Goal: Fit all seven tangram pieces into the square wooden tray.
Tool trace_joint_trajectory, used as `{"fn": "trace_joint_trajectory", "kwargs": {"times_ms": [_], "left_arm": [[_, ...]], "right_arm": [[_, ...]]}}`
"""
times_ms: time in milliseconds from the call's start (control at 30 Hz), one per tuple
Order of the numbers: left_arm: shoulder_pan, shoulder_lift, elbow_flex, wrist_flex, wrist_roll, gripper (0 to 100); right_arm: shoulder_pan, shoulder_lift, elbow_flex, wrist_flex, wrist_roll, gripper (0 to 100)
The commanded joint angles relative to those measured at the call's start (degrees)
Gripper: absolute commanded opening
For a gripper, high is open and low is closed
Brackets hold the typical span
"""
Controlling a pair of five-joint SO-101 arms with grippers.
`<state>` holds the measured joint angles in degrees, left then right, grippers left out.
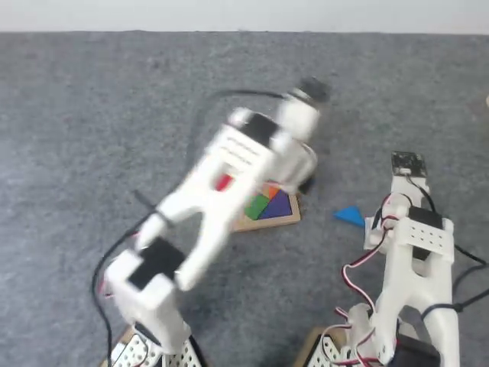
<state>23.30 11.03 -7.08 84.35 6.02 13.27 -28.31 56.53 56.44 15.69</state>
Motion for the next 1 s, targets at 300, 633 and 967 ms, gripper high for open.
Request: {"fn": "trace_joint_trajectory", "kwargs": {"times_ms": [300, 633, 967], "left_arm": [[-19.1, -32.3, 45.6, -23.1, -0.6, 27], [-29.3, -33.1, 52.6, -28.7, -4.2, 27], [-28.8, -33.1, 52.5, -28.7, -4.5, 27]], "right_arm": [[-4.2, 0.5, -20.5, 14.8, 14.3, 26.7], [-17.5, 21.7, -30.0, 15.3, 31.6, 27.1], [-11.3, 31.5, -31.6, 17.7, 57.9, 32.9]]}}
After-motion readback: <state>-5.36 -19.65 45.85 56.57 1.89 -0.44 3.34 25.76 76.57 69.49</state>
